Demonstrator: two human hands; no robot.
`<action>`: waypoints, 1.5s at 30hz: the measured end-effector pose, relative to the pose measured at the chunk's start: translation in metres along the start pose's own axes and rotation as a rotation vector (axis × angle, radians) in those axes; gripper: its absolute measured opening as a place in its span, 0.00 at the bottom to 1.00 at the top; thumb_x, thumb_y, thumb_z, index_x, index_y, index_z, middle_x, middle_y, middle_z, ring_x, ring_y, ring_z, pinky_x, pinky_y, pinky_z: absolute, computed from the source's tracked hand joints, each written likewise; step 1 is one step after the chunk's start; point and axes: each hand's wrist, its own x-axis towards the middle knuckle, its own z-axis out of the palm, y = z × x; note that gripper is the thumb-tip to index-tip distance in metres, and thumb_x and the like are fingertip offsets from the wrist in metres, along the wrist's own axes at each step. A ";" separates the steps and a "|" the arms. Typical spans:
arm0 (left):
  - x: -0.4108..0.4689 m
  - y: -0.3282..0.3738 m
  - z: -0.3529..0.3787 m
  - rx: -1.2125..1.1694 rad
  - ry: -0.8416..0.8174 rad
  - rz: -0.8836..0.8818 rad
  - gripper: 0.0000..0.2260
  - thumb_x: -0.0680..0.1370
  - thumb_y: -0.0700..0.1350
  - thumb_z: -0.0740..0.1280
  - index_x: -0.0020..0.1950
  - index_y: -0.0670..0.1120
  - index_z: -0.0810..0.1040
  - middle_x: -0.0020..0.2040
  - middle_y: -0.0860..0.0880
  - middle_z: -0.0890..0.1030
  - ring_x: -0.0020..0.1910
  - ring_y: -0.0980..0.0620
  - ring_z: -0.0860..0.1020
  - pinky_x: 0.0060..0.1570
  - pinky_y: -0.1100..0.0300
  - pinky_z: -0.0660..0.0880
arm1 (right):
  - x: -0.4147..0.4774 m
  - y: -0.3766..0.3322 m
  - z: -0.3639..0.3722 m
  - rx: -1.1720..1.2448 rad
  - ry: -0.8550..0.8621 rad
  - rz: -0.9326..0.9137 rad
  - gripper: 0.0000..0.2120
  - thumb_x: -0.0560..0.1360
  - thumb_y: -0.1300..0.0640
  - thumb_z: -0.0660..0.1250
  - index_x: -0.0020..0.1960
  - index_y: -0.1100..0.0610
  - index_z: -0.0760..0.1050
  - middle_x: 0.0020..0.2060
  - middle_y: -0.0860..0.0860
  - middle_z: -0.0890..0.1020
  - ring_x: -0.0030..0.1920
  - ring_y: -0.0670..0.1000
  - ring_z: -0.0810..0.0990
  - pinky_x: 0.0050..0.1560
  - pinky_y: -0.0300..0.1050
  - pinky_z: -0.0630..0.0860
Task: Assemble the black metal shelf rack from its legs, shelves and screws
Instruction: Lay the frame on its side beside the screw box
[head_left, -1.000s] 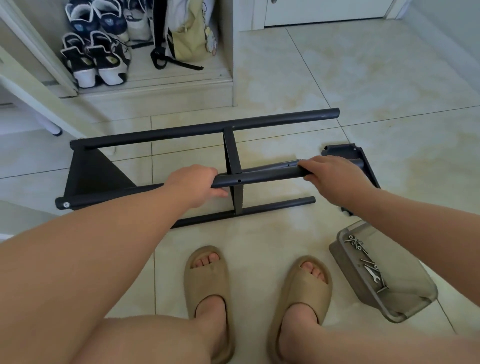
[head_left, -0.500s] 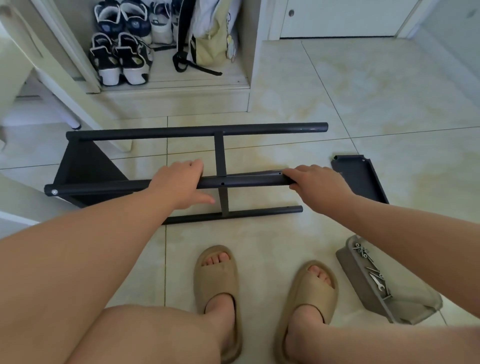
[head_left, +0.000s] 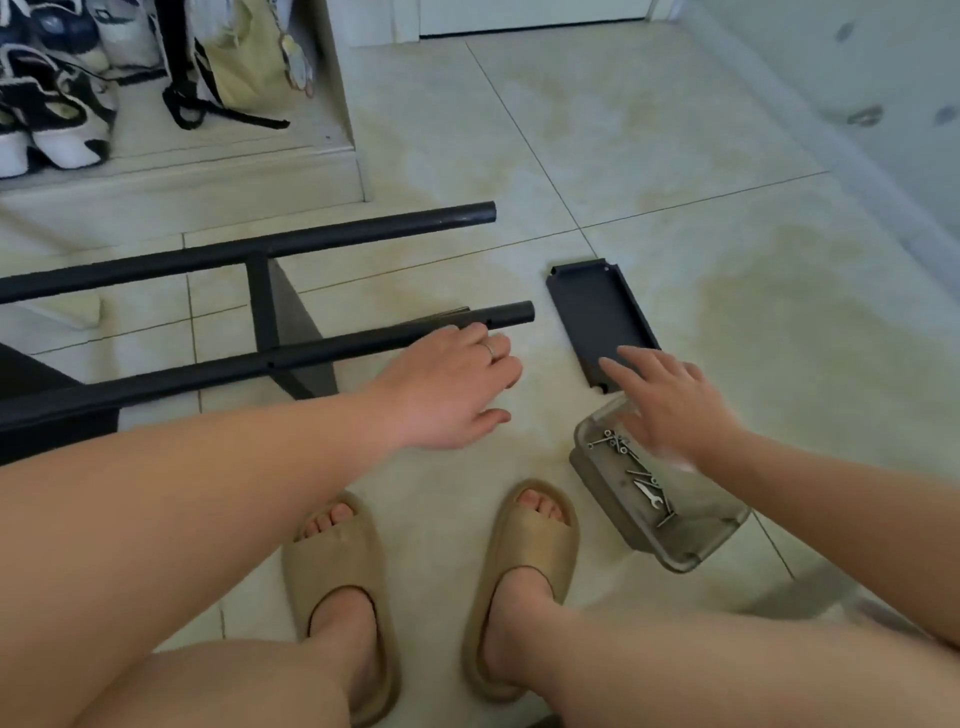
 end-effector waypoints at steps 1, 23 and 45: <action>0.013 0.011 0.009 -0.032 -0.067 0.015 0.18 0.79 0.60 0.61 0.60 0.49 0.73 0.59 0.49 0.76 0.55 0.47 0.73 0.52 0.52 0.71 | -0.003 0.011 0.010 0.026 -0.031 0.022 0.32 0.83 0.45 0.58 0.82 0.47 0.50 0.80 0.49 0.55 0.79 0.55 0.56 0.75 0.54 0.59; 0.110 0.102 0.149 -0.229 -0.233 0.093 0.06 0.77 0.39 0.64 0.53 0.46 0.76 0.60 0.44 0.72 0.52 0.43 0.71 0.48 0.50 0.70 | 0.018 0.069 0.202 0.517 -0.327 0.332 0.26 0.81 0.58 0.60 0.78 0.49 0.61 0.69 0.54 0.73 0.63 0.60 0.77 0.58 0.56 0.77; 0.122 0.099 0.158 -0.290 -0.194 0.100 0.16 0.77 0.51 0.70 0.64 0.52 0.76 0.76 0.47 0.65 0.67 0.43 0.68 0.61 0.48 0.69 | 0.040 0.058 0.203 0.218 -0.201 0.093 0.12 0.81 0.61 0.61 0.64 0.57 0.73 0.61 0.55 0.74 0.58 0.58 0.76 0.51 0.52 0.76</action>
